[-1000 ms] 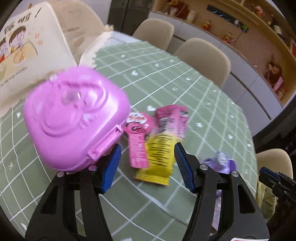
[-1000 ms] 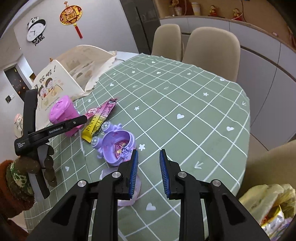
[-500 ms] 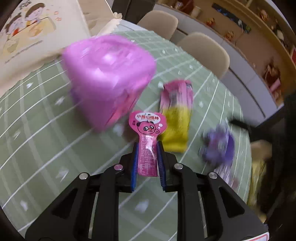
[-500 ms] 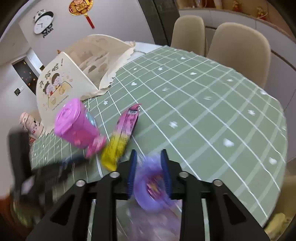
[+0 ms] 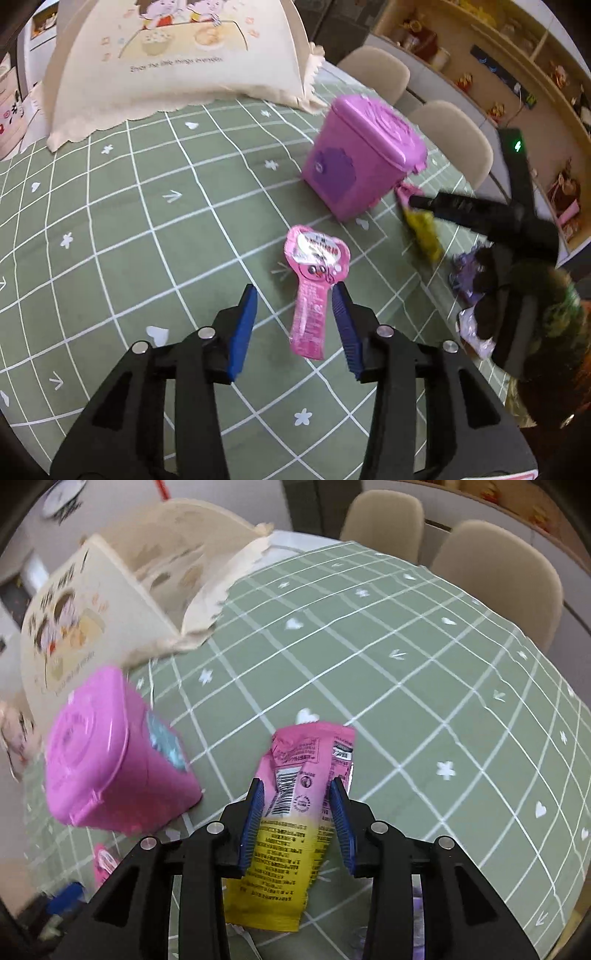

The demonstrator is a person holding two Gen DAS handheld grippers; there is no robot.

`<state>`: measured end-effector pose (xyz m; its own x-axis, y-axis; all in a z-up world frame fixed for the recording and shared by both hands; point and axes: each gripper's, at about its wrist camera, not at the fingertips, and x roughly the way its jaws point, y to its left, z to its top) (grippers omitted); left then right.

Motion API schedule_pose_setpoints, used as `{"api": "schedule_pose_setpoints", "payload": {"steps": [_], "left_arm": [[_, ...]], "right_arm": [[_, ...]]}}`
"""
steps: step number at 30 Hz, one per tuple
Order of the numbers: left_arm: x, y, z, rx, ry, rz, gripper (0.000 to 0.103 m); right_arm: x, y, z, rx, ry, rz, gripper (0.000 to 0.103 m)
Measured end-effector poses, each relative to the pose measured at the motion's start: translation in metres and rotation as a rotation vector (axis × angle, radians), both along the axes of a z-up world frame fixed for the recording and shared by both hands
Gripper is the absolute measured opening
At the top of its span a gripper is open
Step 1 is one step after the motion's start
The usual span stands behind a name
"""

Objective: Collect trash
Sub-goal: 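Lift the pink lollipop with left tool while right tool lifts the snack packet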

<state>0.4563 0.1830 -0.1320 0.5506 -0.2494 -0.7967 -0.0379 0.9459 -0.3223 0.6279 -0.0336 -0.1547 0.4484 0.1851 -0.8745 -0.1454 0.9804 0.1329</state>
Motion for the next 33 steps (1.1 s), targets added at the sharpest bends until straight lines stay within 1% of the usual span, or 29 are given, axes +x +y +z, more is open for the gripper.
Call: {"api": "schedule_pose_setpoints", "payload": {"steps": [3,4,6,8,10,12,13,15,18,19,22,25,27,29,31,33], "left_arm": [[0.002,0.004,0.004,-0.020,-0.009,0.006,0.042],[0.003,0.003,0.006,-0.023,-0.015,0.004,0.042],[0.004,0.002,0.006,-0.031,-0.025,-0.004,0.042],[0.002,0.001,0.009,-0.044,-0.035,-0.027,0.043],[0.004,0.002,0.012,-0.053,-0.052,-0.046,0.048],[0.007,0.003,0.016,-0.048,-0.076,-0.072,0.052],[0.008,0.002,0.017,-0.042,-0.077,-0.088,0.054],[0.012,-0.003,0.016,-0.009,-0.068,-0.135,0.054],[0.018,-0.015,0.011,0.067,-0.057,-0.194,0.054],[0.021,-0.021,0.008,0.106,-0.050,-0.212,0.054],[0.029,-0.032,-0.002,0.169,-0.030,-0.242,0.054],[0.036,-0.038,-0.010,0.209,-0.015,-0.248,0.054],[0.040,-0.042,-0.014,0.221,-0.009,-0.250,0.054],[0.042,-0.044,-0.018,0.217,0.002,-0.255,0.054],[0.043,-0.046,-0.019,0.203,0.010,-0.257,0.046],[0.042,-0.048,-0.018,0.177,0.012,-0.269,0.046]], "right_arm": [[-0.009,0.004,0.000,-0.011,-0.009,0.041,0.034],[-0.013,0.004,0.002,-0.013,-0.012,0.052,0.027],[-0.023,0.002,0.009,-0.011,-0.024,0.074,0.020],[-0.035,-0.003,0.018,0.003,-0.039,0.088,0.018],[-0.049,-0.011,0.031,0.023,-0.060,0.090,0.017],[-0.065,-0.022,0.044,0.045,-0.081,0.070,0.017],[-0.074,-0.030,0.049,0.061,-0.091,0.052,0.017],[-0.089,-0.044,0.056,0.085,-0.099,0.024,0.017],[-0.118,-0.062,0.060,0.089,-0.109,-0.012,0.017],[-0.127,-0.067,0.060,0.085,-0.110,-0.020,0.017],[-0.155,-0.082,0.058,0.081,-0.103,-0.048,0.017],[-0.180,-0.091,0.055,0.076,-0.083,-0.064,0.017],[-0.196,-0.092,0.052,0.066,-0.073,-0.063,0.017],[-0.208,-0.093,0.047,0.069,-0.054,-0.067,0.017],[-0.215,-0.092,0.041,0.078,-0.030,-0.065,0.017],[-0.225,-0.086,0.036,0.082,-0.010,-0.054,0.017]]}}
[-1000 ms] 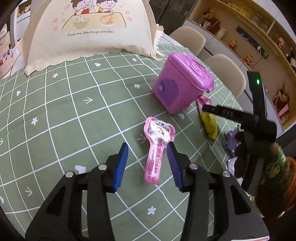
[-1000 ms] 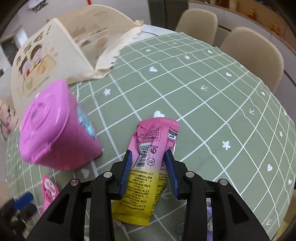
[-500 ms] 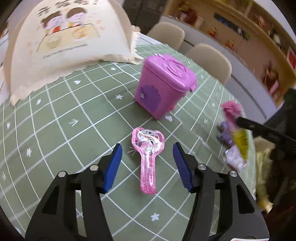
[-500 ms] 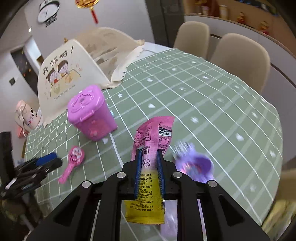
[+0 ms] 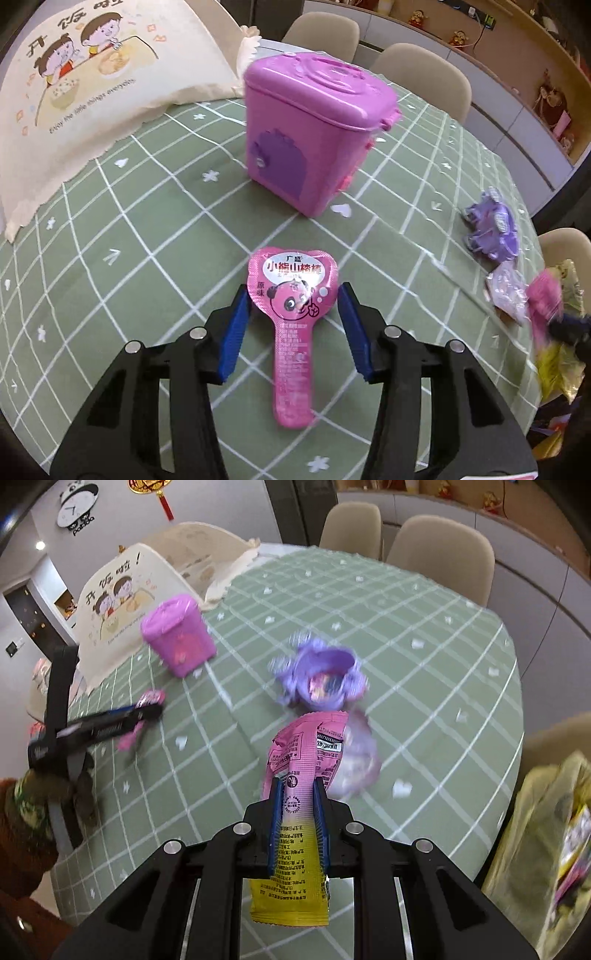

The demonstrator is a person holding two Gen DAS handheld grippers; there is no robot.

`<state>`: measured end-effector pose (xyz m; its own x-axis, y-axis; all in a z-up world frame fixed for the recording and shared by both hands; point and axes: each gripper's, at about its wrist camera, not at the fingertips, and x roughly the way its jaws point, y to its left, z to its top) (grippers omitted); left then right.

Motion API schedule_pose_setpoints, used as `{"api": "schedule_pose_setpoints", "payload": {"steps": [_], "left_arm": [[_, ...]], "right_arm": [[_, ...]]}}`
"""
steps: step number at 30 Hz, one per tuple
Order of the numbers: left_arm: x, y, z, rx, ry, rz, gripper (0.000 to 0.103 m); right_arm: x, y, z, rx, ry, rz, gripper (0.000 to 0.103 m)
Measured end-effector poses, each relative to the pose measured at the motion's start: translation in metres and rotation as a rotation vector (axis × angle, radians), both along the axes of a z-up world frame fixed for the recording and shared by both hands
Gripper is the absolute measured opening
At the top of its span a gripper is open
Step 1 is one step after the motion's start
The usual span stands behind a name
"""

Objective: Collect trash
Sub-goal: 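Lift the pink lollipop with left tool while right tool lifts the snack packet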

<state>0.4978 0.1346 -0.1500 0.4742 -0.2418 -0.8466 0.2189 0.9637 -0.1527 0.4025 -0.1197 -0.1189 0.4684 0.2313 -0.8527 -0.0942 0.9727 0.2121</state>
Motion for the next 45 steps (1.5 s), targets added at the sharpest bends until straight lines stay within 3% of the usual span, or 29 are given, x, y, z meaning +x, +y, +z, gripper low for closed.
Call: {"api": "schedule_pose_setpoints", "payload": {"steps": [4,7,10,12,17,23,26,29,35,40,45], "left_arm": [[-0.015,-0.008,0.004,-0.035,0.017,-0.046,0.046],[-0.032,-0.006,0.007,-0.071,0.037,-0.049,0.046],[-0.052,-0.002,0.008,-0.102,0.059,-0.032,0.046],[-0.064,0.002,0.009,-0.115,0.073,-0.014,0.046],[-0.095,0.012,0.017,-0.133,0.068,0.010,0.046],[-0.141,0.024,0.014,-0.153,0.101,0.079,0.046],[-0.161,0.031,0.018,-0.131,0.111,0.107,0.046],[-0.174,0.042,0.025,-0.118,0.106,0.146,0.046],[-0.174,0.054,0.033,-0.150,0.098,0.224,0.046],[-0.170,0.045,0.035,-0.164,0.091,0.216,0.046],[-0.169,0.035,0.034,-0.164,0.093,0.201,0.046]], "right_arm": [[-0.015,0.010,-0.013,0.017,0.039,0.021,0.017],[-0.027,0.014,-0.024,0.047,0.076,0.045,0.023],[-0.040,0.007,-0.019,0.072,0.024,0.050,0.036],[-0.042,-0.005,-0.010,0.071,-0.021,0.035,0.037],[-0.019,-0.037,-0.004,0.040,-0.050,-0.009,0.037],[0.031,-0.037,-0.032,0.004,-0.065,-0.001,0.037],[0.048,-0.024,-0.040,0.027,-0.078,0.000,0.037],[0.052,-0.005,-0.047,0.138,-0.029,0.059,0.037],[0.031,0.020,-0.047,0.120,-0.050,0.137,0.039],[0.026,0.012,-0.049,0.170,-0.038,0.143,0.039],[0.035,0.006,-0.048,0.186,0.008,0.225,0.039]]}}
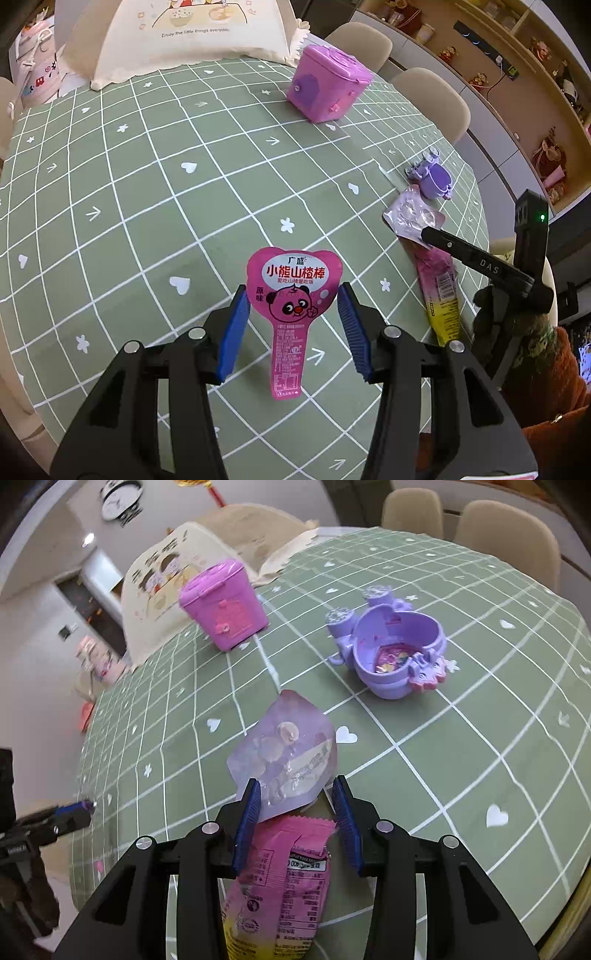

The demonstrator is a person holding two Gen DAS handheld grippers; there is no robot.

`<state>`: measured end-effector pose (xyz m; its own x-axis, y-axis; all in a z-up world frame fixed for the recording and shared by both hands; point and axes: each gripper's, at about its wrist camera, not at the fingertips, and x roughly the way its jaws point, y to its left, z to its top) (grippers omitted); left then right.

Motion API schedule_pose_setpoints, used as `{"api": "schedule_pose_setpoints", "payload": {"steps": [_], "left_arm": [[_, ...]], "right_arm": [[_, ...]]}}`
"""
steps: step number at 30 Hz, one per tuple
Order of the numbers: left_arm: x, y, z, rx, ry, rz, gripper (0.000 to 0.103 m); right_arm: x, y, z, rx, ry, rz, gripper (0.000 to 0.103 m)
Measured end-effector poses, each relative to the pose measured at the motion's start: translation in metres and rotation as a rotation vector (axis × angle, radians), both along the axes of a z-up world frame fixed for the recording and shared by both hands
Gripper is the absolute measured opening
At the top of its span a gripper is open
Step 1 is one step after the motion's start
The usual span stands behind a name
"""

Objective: Collect trash
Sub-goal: 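Lift the pink lollipop with left tool while right tool lifts the snack packet, then hold the lollipop and snack packet above the table with both tools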

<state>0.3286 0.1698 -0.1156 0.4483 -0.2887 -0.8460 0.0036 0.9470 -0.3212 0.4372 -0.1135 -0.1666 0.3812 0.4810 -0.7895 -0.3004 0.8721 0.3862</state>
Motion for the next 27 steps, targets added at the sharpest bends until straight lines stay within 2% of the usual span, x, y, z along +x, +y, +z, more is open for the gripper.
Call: {"api": "schedule_pose_setpoints", "payload": {"steps": [2,6,8,12,15,17,18,20,24,27], "left_arm": [[-0.001,0.000,0.000,0.000,-0.001,0.005,0.046],[-0.004,0.004,0.004,-0.007,-0.016,0.031,0.046],[-0.005,0.006,0.004,-0.013,-0.018,0.043,0.046],[-0.006,0.007,0.007,-0.026,-0.031,0.051,0.046],[-0.012,0.007,0.012,-0.022,-0.058,0.042,0.046],[-0.017,0.007,0.016,-0.011,-0.081,0.039,0.046],[-0.019,0.008,0.017,-0.009,-0.091,0.038,0.046],[-0.021,0.009,0.017,-0.013,-0.106,0.035,0.046],[-0.017,0.012,0.007,-0.068,-0.099,0.024,0.046],[-0.008,0.014,-0.005,-0.070,-0.062,0.039,0.046]], "right_arm": [[-0.002,-0.006,0.004,-0.023,0.020,-0.075,0.039],[-0.031,-0.006,0.025,-0.110,-0.089,-0.098,0.039],[-0.048,-0.001,0.031,-0.124,-0.116,-0.083,0.039],[-0.066,0.015,0.022,-0.166,-0.106,-0.037,0.039],[-0.064,0.017,0.011,-0.186,-0.034,-0.051,0.039],[-0.068,0.020,0.009,-0.225,-0.033,-0.043,0.039],[-0.072,0.023,0.010,-0.260,-0.046,-0.030,0.038],[-0.076,0.027,0.015,-0.283,-0.059,-0.022,0.024],[-0.082,0.029,0.034,-0.278,-0.087,-0.045,0.018],[-0.085,0.029,0.053,-0.266,-0.121,-0.069,0.017]]}}
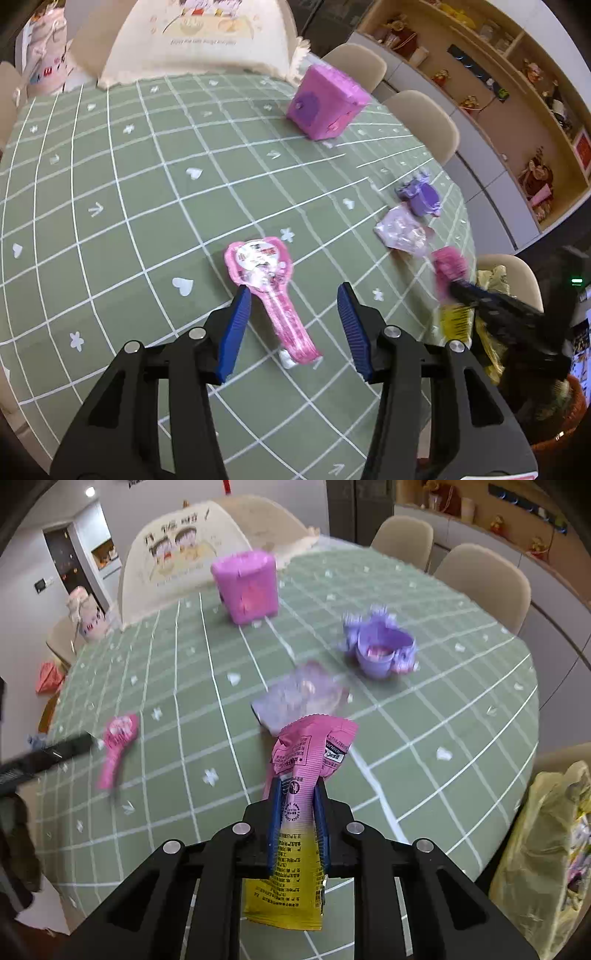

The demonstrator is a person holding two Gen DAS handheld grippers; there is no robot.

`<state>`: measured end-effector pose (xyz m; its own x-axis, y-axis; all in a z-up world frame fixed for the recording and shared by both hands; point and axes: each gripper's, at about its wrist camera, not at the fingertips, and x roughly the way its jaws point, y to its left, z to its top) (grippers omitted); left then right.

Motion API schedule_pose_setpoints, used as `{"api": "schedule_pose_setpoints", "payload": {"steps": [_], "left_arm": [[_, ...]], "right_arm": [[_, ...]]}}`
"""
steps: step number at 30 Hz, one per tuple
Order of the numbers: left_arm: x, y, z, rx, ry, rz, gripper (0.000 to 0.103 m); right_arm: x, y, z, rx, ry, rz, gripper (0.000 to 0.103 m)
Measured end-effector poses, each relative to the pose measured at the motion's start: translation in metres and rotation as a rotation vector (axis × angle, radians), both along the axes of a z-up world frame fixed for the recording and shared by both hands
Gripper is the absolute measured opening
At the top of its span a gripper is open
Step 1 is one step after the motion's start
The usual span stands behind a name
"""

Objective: Collect trash
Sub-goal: 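Hold the lollipop and snack packet above the table with both tools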

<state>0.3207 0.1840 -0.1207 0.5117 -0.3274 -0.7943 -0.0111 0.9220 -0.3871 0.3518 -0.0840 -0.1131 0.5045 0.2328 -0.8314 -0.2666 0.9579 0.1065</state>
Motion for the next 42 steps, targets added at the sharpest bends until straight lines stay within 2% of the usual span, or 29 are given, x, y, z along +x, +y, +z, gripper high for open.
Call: {"api": "schedule_pose_setpoints", "payload": {"steps": [6,10,15,17,20,22,27,30,34,38,42], "left_arm": [[0.010,0.004,-0.012,-0.008,0.061,0.033,0.046],[0.018,-0.007,-0.017,0.033,0.088,0.024,0.047],[0.030,-0.020,-0.027,0.124,0.121,0.029,0.047],[0.034,-0.023,-0.028,0.163,0.108,0.028,0.047],[0.038,-0.024,-0.024,0.149,0.097,0.035,0.037],[0.039,-0.026,-0.012,0.140,0.066,0.045,0.018],[0.040,-0.046,0.029,0.116,-0.058,0.030,0.017],[0.045,-0.059,0.044,0.100,-0.097,0.010,0.014],[0.045,-0.060,0.050,0.092,-0.108,0.018,0.014],[0.039,-0.049,0.045,0.102,-0.108,0.047,0.014],[0.037,-0.033,0.035,0.062,-0.080,0.077,0.014]], "right_arm": [[-0.003,-0.008,0.016,0.044,-0.032,-0.057,0.017],[-0.008,-0.012,0.015,0.048,-0.035,-0.054,0.017],[-0.013,-0.023,0.018,0.029,-0.055,-0.053,0.017],[-0.014,-0.029,0.019,0.030,-0.063,-0.057,0.017],[-0.014,-0.041,0.025,0.038,-0.081,-0.060,0.017],[-0.014,-0.051,0.031,0.054,-0.096,-0.062,0.017],[-0.014,-0.071,0.049,0.100,-0.150,-0.066,0.017],[-0.014,-0.083,0.059,0.118,-0.193,-0.068,0.017],[-0.014,-0.099,0.063,0.152,-0.212,-0.074,0.017],[-0.008,-0.108,0.052,0.177,-0.190,-0.083,0.017],[-0.003,-0.109,0.043,0.200,-0.152,-0.070,0.017]]}}
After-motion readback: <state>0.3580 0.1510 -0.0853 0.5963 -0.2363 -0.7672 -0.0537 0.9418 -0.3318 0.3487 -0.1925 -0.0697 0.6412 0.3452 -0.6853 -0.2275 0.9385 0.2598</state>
